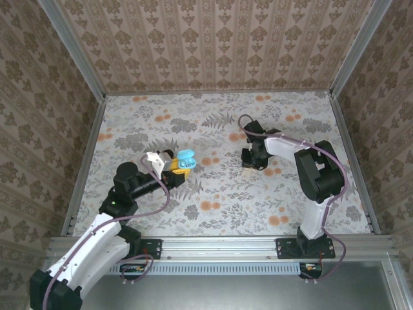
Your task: Insert wireless bluetooth earbuds into charging case
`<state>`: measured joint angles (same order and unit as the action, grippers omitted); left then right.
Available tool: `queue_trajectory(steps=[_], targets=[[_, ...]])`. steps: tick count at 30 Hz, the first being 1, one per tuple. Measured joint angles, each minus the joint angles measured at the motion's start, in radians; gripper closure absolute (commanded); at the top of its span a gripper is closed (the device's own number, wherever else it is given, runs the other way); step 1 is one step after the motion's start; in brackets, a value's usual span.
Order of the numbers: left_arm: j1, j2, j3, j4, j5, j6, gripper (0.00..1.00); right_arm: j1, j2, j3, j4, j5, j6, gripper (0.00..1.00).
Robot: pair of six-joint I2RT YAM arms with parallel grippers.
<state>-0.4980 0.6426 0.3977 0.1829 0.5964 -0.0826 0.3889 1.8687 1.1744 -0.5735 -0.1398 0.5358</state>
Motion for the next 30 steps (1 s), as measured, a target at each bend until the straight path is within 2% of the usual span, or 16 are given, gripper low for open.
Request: queue_trajectory(steps=[6, 9, 11, 15, 20, 30], targets=[[0.0, -0.019, 0.0, -0.014, -0.006, 0.0, 0.72, 0.053, -0.033, -0.005, -0.026, -0.059, 0.029, 0.81], [-0.003, -0.026, 0.0, -0.019, -0.011, 0.0, 0.72, 0.053, -0.07, 0.015, -0.056, -0.078, 0.013, 0.76], [-0.006, -0.026, 0.0, -0.019, -0.013, 0.0, 0.72, 0.052, -0.074, 0.063, -0.089, -0.079, -0.029, 0.68], [-0.006, -0.026, 0.0, -0.019, -0.018, 0.0, 0.72, 0.052, -0.055, 0.201, -0.162, -0.074, -0.182, 0.67], [-0.006, -0.028, 0.0, -0.02, -0.019, 0.0, 0.72, 0.072, 0.001, 0.315, -0.248, 0.012, -0.366, 0.66], [-0.006, -0.026, 0.0, -0.019, -0.022, 0.0, 0.72, 0.143, 0.106, 0.35, -0.348, 0.223, -0.605, 0.65]])
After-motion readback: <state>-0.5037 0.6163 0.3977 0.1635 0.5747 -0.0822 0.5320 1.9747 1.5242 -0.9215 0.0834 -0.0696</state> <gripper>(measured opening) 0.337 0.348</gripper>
